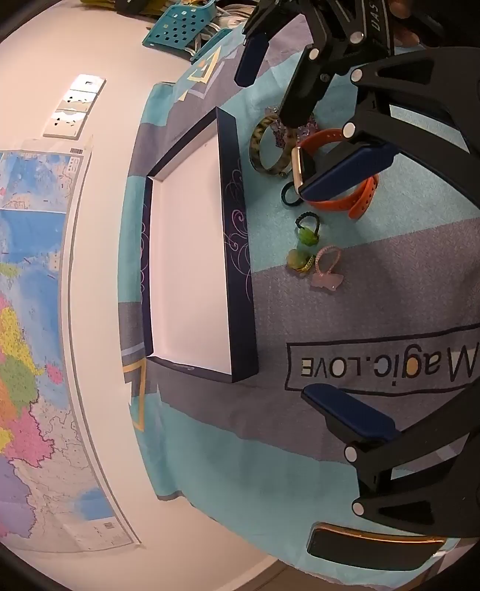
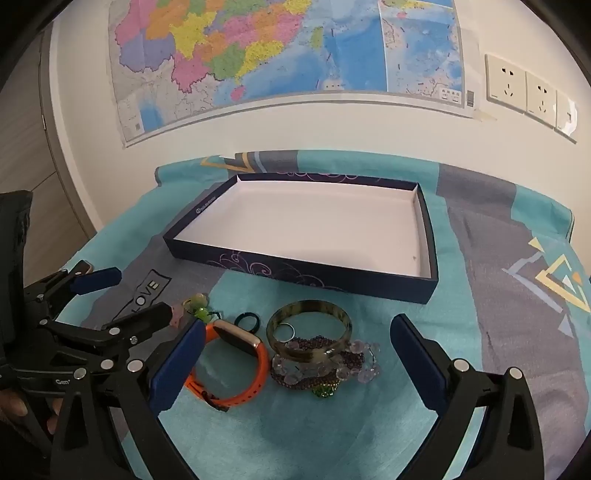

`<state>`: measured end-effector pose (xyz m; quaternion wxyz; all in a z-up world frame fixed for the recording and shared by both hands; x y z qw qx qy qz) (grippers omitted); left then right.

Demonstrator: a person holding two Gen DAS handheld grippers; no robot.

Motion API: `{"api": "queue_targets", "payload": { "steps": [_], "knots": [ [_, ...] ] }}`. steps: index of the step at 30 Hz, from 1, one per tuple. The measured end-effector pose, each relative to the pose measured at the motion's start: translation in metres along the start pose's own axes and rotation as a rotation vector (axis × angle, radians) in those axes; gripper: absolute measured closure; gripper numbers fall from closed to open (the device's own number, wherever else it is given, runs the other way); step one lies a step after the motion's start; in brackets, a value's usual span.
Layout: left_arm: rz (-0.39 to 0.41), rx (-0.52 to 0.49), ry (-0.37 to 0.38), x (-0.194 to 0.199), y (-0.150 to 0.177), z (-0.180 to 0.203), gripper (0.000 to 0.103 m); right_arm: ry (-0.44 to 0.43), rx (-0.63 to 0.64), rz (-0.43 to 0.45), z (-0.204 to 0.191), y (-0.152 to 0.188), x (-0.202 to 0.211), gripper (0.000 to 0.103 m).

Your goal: Organize jewelry

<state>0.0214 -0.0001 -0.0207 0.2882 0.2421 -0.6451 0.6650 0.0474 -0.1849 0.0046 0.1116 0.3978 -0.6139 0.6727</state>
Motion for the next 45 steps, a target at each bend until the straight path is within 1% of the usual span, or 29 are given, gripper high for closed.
{"api": "queue_targets", "payload": {
  "steps": [2,3,6,9,19,45],
  "knots": [
    [-0.002,-0.002,-0.001,0.0,0.0,0.0,0.006,-0.001,-0.002,-0.001,0.001,0.001,0.007,0.006],
    [-0.003,-0.002,-0.001,-0.001,0.0,0.0,0.006,-0.01,-0.013,-0.03,0.003,0.001,0.001,0.006],
    [-0.002,0.003,0.002,0.0,-0.001,-0.001,0.006,-0.004,-0.01,-0.044,0.002,0.001,-0.003,0.006],
    [-0.004,0.003,0.0,0.0,-0.002,-0.003,0.006,-0.014,-0.017,-0.027,0.003,-0.001,-0.003,0.006],
    [0.001,-0.003,-0.001,0.001,0.001,-0.001,0.006,-0.014,-0.018,-0.019,0.002,0.001,-0.001,0.006],
    [-0.003,-0.013,-0.006,-0.001,0.005,0.001,0.006,-0.014,-0.022,-0.028,0.003,0.004,-0.003,0.006]
  ]
}}
Point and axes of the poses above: each gripper's, at about its wrist camera, not at the fingertips, and x roughly against the way its jaws point, z to its right, y to its underside, the point moved 3 cm from there along -x, roughly the way its jaws point, and after that the axes turned 4 degrees about y, right-handed, at the moved point
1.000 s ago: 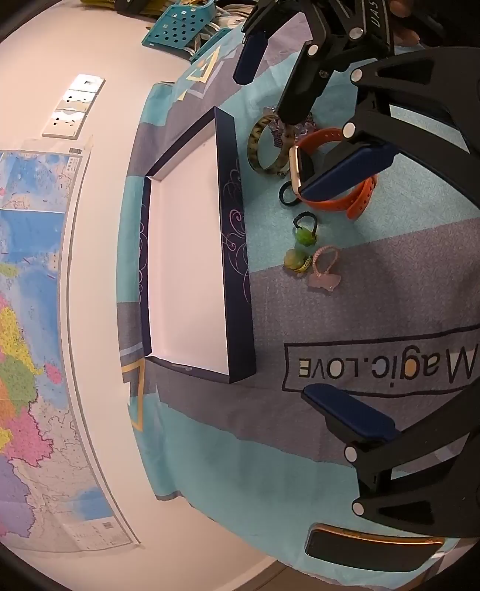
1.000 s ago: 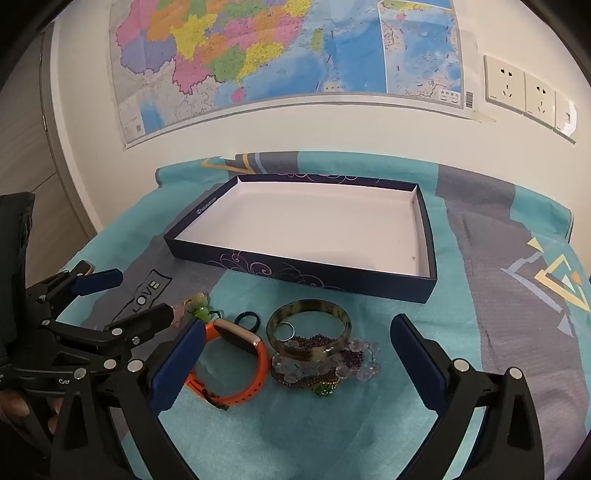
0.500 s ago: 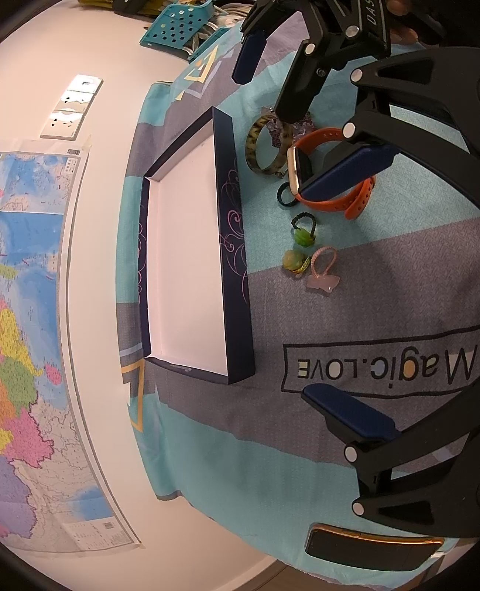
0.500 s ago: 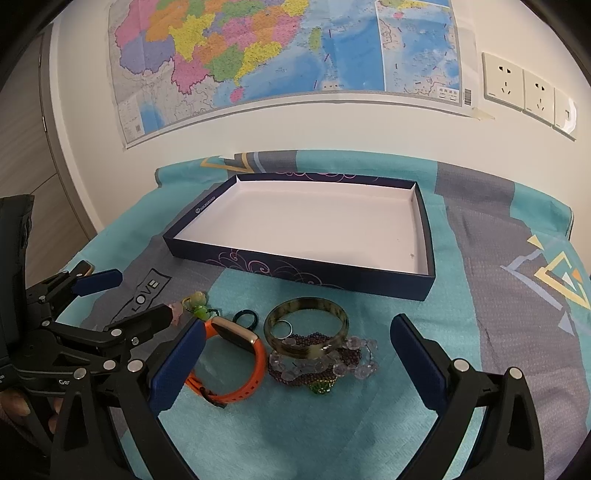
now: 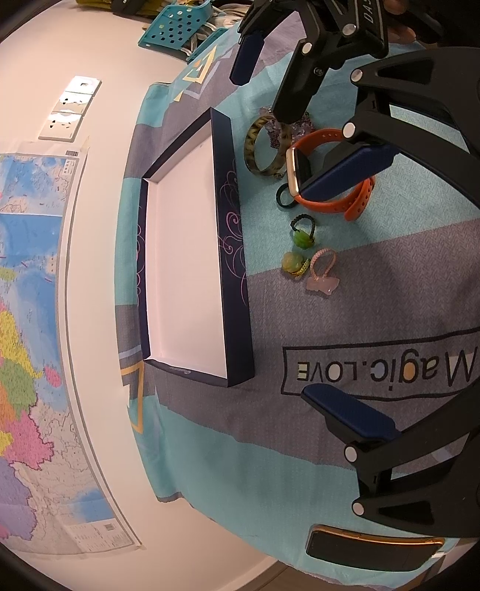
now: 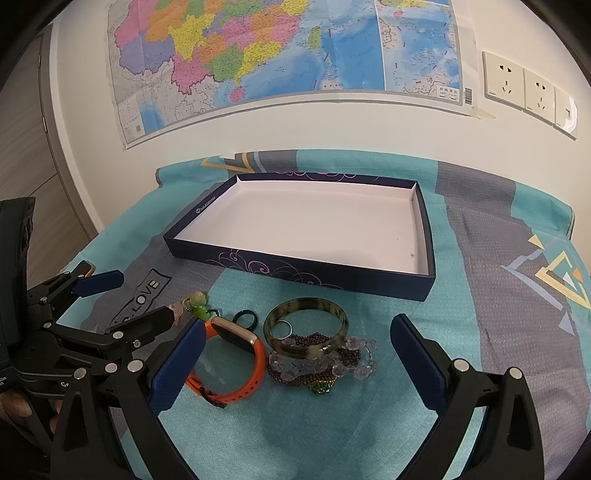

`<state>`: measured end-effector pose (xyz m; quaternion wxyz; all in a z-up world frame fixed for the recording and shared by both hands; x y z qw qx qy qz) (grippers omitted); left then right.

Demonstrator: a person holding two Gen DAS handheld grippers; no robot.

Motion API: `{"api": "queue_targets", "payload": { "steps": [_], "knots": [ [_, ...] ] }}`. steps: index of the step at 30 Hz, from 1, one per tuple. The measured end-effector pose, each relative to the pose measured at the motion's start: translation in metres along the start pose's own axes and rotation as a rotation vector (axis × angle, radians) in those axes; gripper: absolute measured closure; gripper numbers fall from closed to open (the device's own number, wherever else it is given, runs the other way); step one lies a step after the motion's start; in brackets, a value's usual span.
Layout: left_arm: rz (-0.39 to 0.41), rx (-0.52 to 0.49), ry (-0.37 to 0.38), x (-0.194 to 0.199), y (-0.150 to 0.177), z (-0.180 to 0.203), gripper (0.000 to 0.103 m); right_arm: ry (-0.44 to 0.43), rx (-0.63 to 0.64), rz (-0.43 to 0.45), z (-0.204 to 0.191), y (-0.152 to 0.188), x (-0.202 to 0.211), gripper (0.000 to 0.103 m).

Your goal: Organize jewelry

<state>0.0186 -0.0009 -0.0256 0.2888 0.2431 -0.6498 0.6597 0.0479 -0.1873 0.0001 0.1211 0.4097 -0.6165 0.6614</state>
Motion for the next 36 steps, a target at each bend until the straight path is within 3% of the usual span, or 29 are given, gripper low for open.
{"api": "queue_targets", "payload": {
  "steps": [36],
  "knots": [
    [-0.01,-0.014,0.018,-0.002,0.003,0.012,0.006,-0.009,-0.009,-0.011,-0.001,0.001,0.0,0.006]
  ]
}}
Point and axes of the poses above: each gripper's, at about its wrist camera, not at the fingertips, and x roughly against the way its jaws point, z to its right, y to its underside, the point moved 3 cm from there along -x, roughly the way its jaws point, and after that the axes turned 4 degrees about y, right-handed, at the moved point
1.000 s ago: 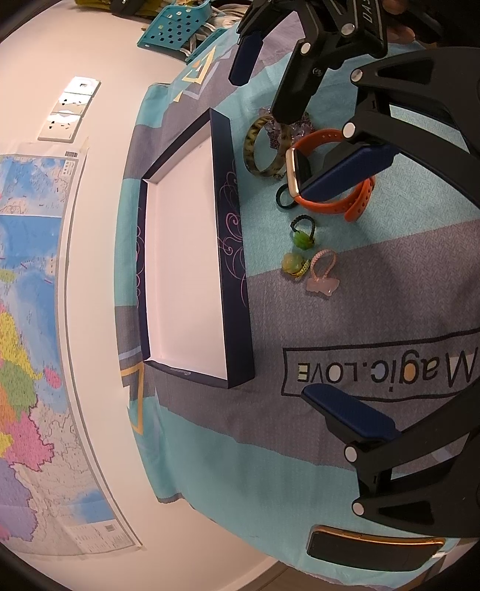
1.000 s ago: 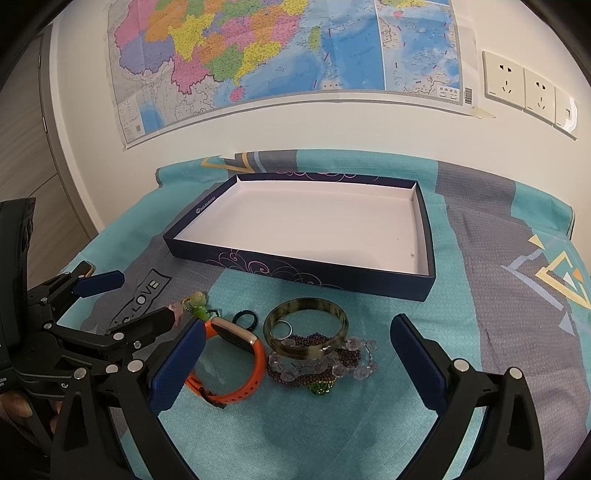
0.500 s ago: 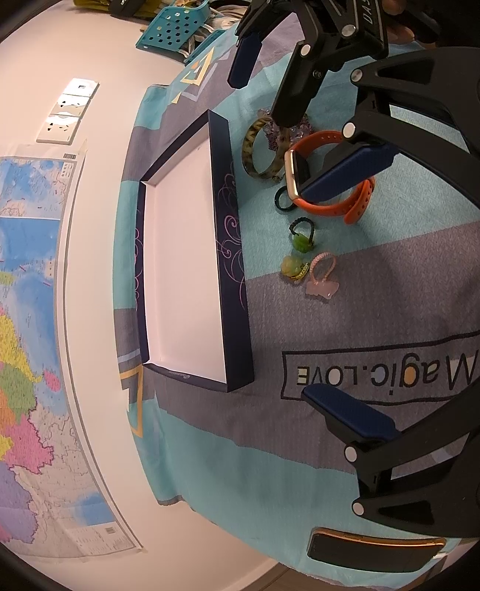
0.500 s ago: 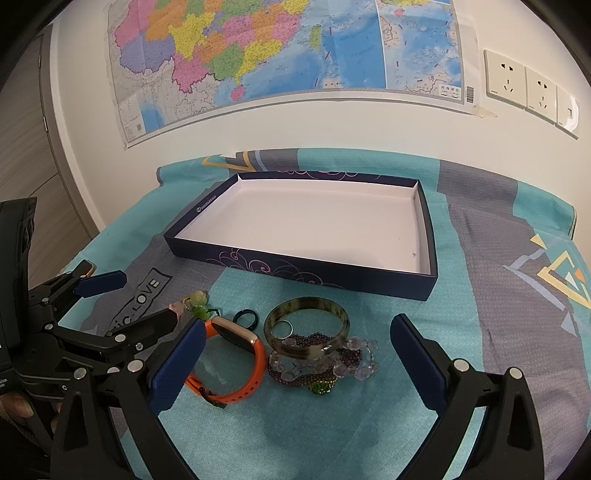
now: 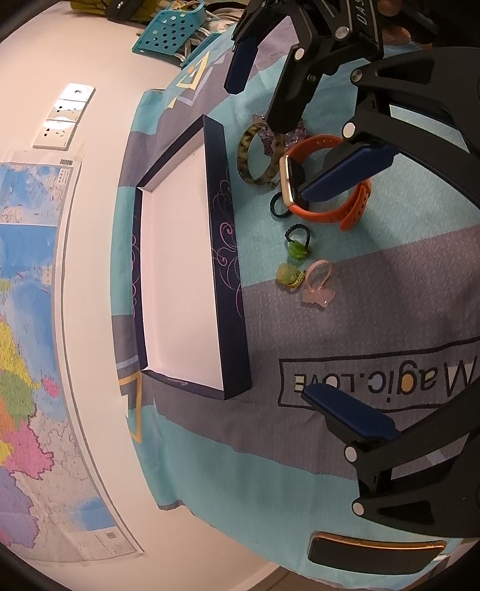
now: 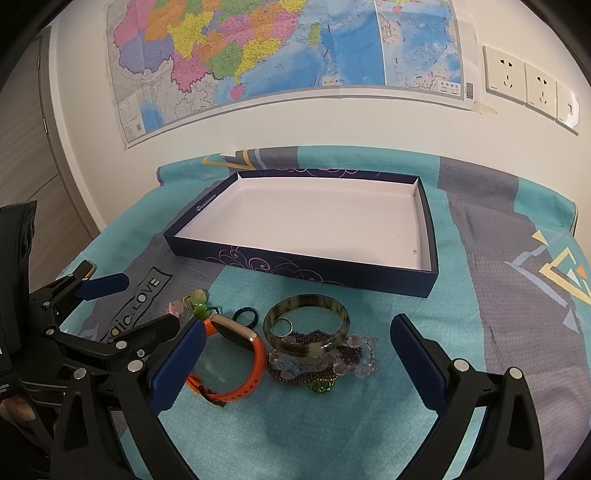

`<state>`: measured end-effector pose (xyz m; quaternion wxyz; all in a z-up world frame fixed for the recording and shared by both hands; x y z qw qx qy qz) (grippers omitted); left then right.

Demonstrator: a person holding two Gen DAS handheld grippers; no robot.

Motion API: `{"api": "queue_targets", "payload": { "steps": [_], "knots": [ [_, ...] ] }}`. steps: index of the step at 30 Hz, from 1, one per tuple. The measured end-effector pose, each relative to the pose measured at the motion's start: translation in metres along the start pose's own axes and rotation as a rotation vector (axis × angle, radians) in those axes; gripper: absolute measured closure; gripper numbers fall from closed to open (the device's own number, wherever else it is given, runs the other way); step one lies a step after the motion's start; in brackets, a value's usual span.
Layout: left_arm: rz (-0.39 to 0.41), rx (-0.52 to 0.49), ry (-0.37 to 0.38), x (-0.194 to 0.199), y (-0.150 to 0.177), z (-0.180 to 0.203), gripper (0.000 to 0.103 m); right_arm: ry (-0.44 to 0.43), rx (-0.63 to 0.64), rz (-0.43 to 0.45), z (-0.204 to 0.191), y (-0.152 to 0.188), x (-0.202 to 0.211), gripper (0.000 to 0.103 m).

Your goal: Organize jewelry

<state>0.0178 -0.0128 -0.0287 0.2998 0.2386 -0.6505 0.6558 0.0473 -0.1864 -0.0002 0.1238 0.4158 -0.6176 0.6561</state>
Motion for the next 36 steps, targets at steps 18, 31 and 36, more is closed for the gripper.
{"api": "queue_targets", "payload": {
  "steps": [18,31,36],
  "knots": [
    [-0.008,-0.027,0.02,-0.001,0.0,0.005,0.008,-0.016,-0.009,-0.007,0.002,0.0,0.0,0.006],
    [-0.023,-0.074,0.114,-0.003,0.002,0.017,0.027,-0.018,-0.02,-0.019,0.014,-0.003,-0.003,0.008],
    [-0.05,-0.086,0.197,-0.005,0.004,0.023,0.042,-0.029,-0.021,-0.041,0.023,-0.007,-0.008,0.016]
  ]
}}
Point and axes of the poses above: each gripper's, at about its wrist camera, not at the fingertips, and x roughly against the way its jaws point, z to its right, y to its underside, the point moved 3 cm from there along -x, roughly the way its jaws point, and after that the axes turned 4 degrees about y, right-handed, at the moved point
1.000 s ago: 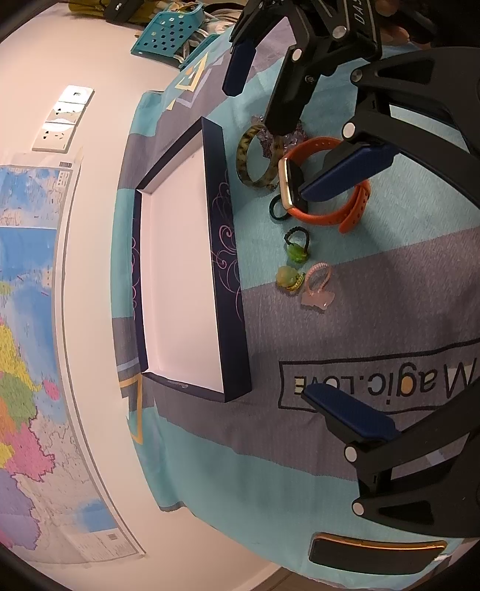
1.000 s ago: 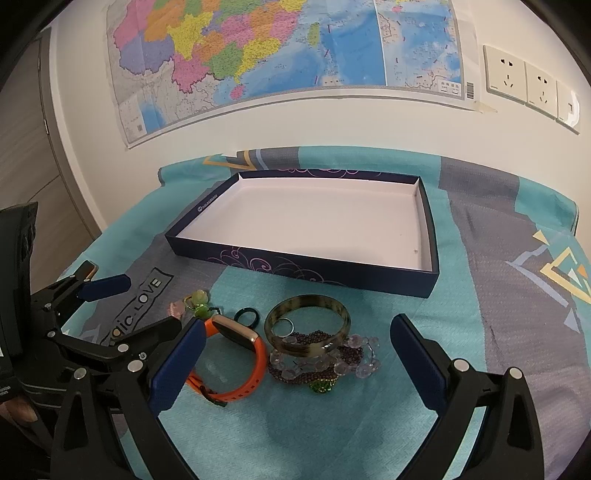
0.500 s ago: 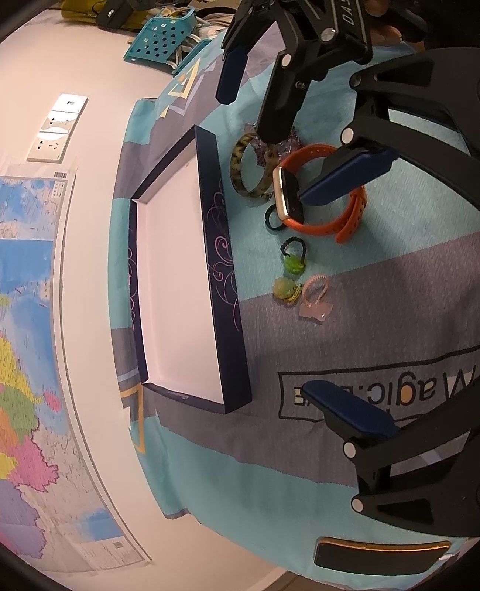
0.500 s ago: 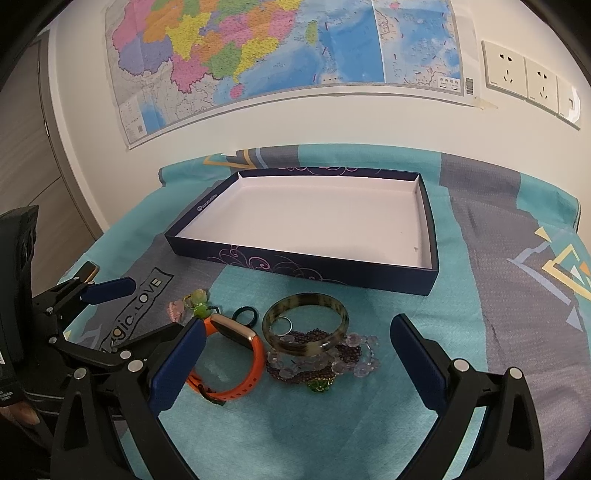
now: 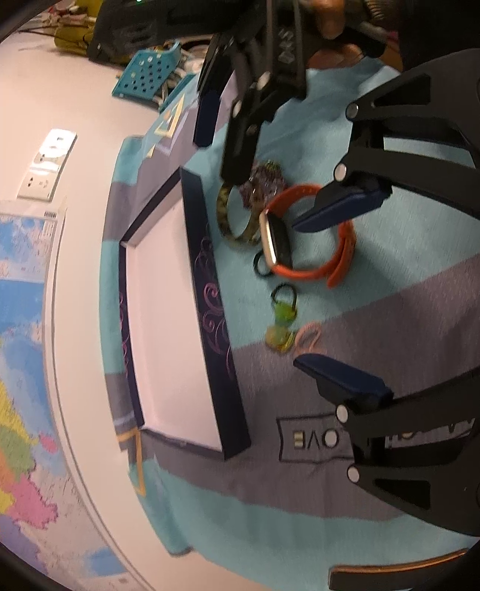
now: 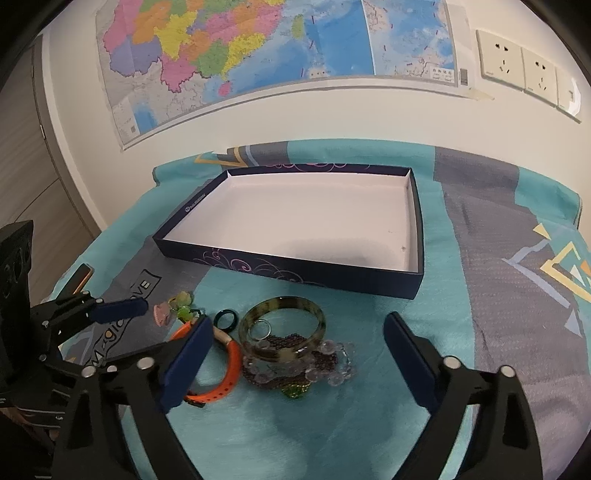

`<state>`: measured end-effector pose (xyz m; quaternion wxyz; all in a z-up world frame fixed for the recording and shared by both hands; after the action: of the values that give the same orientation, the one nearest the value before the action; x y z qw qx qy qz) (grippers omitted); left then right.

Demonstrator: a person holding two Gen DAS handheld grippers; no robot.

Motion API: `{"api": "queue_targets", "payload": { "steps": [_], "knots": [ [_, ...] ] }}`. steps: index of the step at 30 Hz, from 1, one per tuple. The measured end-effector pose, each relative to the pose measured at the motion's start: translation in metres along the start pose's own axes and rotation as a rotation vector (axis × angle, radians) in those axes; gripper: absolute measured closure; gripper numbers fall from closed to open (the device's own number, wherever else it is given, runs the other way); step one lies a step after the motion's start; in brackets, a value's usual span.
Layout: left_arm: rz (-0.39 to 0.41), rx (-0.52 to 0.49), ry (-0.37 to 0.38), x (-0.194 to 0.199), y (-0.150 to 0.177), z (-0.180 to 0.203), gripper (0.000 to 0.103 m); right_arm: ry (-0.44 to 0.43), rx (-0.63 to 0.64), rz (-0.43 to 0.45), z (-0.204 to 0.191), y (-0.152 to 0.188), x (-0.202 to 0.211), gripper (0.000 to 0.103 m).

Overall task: Organize jewelry
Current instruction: 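Grasp the orange watch band with the left tool while the right tool grasps the tortoiseshell bangle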

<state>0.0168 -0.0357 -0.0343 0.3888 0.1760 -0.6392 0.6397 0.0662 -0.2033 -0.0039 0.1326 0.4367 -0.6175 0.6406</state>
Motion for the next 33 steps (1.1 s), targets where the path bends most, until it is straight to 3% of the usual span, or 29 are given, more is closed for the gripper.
{"api": "queue_targets", "payload": {
  "steps": [3,6,11,14,21,27,29,33],
  "knots": [
    [-0.016,-0.011,0.039,-0.002,0.002,0.004,0.051,-0.019,0.003,-0.025,0.004,-0.001,-0.006,0.029],
    [-0.035,-0.016,0.08,-0.005,0.003,0.006,0.055,-0.024,0.01,-0.05,0.007,-0.002,-0.013,0.038],
    [-0.076,-0.008,0.126,-0.013,0.006,0.004,0.063,-0.057,0.016,-0.1,0.009,-0.005,-0.027,0.064],
    [-0.091,0.004,0.154,-0.015,0.006,0.002,0.062,-0.065,0.023,-0.136,0.012,-0.008,-0.036,0.073],
    [-0.121,0.01,0.188,-0.022,0.004,-0.002,0.064,-0.086,0.072,-0.196,0.009,-0.008,-0.047,0.083],
    [-0.148,-0.004,0.202,-0.027,-0.001,0.0,0.071,-0.087,0.078,-0.193,0.009,-0.007,-0.048,0.094],
    [-0.161,-0.022,0.176,-0.03,-0.003,0.0,0.085,-0.093,0.07,-0.183,0.01,-0.007,-0.046,0.095],
    [-0.175,-0.022,0.171,-0.033,-0.007,-0.004,0.09,-0.106,0.054,-0.157,0.012,-0.01,-0.039,0.095]
  ]
}}
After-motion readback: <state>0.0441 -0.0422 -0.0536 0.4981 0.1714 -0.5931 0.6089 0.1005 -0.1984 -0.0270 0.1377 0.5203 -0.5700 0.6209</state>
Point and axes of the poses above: each gripper's, at about its wrist camera, not at the fingertips, and x roughly against the way its jaws point, z to its right, y to its underside, the point moved 3 cm from there along -x, roughly the way its jaws point, and after that the axes turned 4 degrees about y, right-handed, at the moved point
